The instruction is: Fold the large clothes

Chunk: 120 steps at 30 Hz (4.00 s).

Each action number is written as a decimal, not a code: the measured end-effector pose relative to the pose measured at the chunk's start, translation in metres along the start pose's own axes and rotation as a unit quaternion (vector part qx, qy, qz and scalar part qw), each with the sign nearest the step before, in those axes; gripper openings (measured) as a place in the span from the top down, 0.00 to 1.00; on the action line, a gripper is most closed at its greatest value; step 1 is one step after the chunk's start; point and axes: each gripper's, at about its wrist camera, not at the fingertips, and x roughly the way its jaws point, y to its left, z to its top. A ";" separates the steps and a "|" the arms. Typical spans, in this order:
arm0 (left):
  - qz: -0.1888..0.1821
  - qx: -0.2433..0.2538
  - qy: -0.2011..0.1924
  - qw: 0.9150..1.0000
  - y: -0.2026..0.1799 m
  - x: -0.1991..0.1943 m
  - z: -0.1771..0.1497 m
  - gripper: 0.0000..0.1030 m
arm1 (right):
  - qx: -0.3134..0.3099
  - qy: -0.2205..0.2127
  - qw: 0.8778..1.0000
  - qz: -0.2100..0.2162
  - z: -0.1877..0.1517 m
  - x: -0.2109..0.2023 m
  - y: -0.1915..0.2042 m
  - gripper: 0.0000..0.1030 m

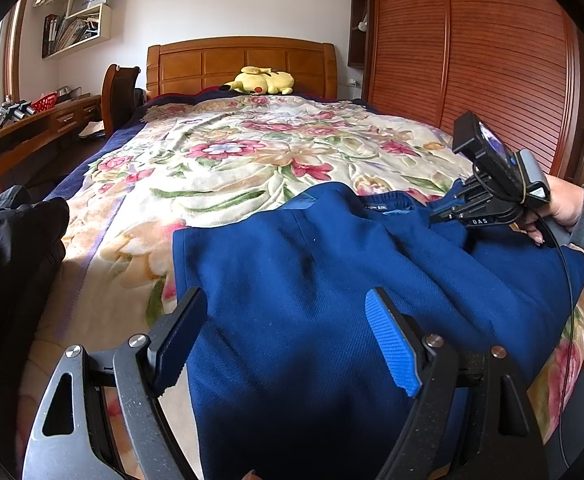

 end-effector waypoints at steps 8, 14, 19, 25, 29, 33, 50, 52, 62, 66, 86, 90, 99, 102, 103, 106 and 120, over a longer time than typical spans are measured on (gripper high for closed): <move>0.003 0.001 0.000 1.000 0.001 0.001 0.000 0.20 | 0.027 -0.092 0.993 -0.072 0.018 -0.022 0.004 0.98; 0.004 0.001 0.002 1.000 0.002 0.001 0.000 0.20 | 0.054 -0.095 0.991 -0.071 0.020 -0.016 0.003 0.98; 0.005 0.001 0.001 1.000 0.002 0.000 -0.001 0.20 | 0.121 -0.079 0.988 -0.046 0.001 -0.022 -0.032 0.42; 0.004 0.001 -0.001 1.000 0.002 -0.001 0.000 0.20 | 0.218 -0.079 0.969 -0.085 -0.051 -0.053 -0.086 0.38; 0.004 0.001 -0.001 1.000 0.001 -0.001 0.000 0.20 | 0.261 -0.030 0.962 -0.074 -0.091 -0.031 -0.102 0.38; 0.007 0.003 0.000 1.000 0.001 -0.001 0.000 0.20 | 0.304 -0.009 0.952 -0.018 -0.113 -0.005 -0.109 0.38; 0.003 0.002 -0.008 1.000 0.000 -0.006 0.000 0.20 | 0.305 -0.069 0.949 -0.047 -0.145 -0.055 -0.133 0.98; 0.000 0.004 -0.014 1.000 -0.004 -0.011 0.002 0.20 | 0.304 -0.081 0.948 -0.050 -0.146 -0.060 -0.131 0.98; -0.027 0.037 -0.023 0.999 -0.045 -0.023 0.004 0.20 | 0.268 -0.143 0.950 -0.072 -0.167 -0.125 -0.056 0.42; -0.041 0.046 -0.017 0.998 -0.062 -0.023 -0.001 0.20 | 0.271 -0.156 0.947 -0.069 -0.186 -0.149 -0.029 0.42; -0.070 0.092 0.033 0.993 -0.125 -0.015 -0.025 0.20 | 0.283 -0.137 0.946 -0.076 -0.220 -0.152 0.039 0.31; -0.065 0.094 0.040 0.993 -0.128 -0.010 -0.029 0.20 | 0.315 -0.132 0.939 -0.047 -0.228 -0.144 0.036 0.31; -0.057 0.104 0.064 0.991 -0.130 0.005 -0.038 0.20 | 0.331 -0.121 0.936 -0.024 -0.240 -0.133 0.032 0.19; -0.059 0.106 0.067 0.990 -0.130 0.007 -0.040 0.20 | 0.345 -0.122 0.931 -0.014 -0.244 -0.130 0.029 0.19; -0.061 0.106 0.068 0.990 -0.129 0.008 -0.040 0.20 | 0.347 -0.120 0.930 -0.010 -0.245 -0.128 0.029 0.19; -0.066 0.103 0.070 0.990 -0.127 0.009 -0.040 0.19 | 0.345 -0.118 0.931 -0.011 -0.246 -0.124 0.034 0.19; -0.069 0.104 0.069 0.990 -0.128 0.011 -0.041 0.19 | 0.343 -0.135 0.928 0.048 -0.248 -0.120 0.036 0.68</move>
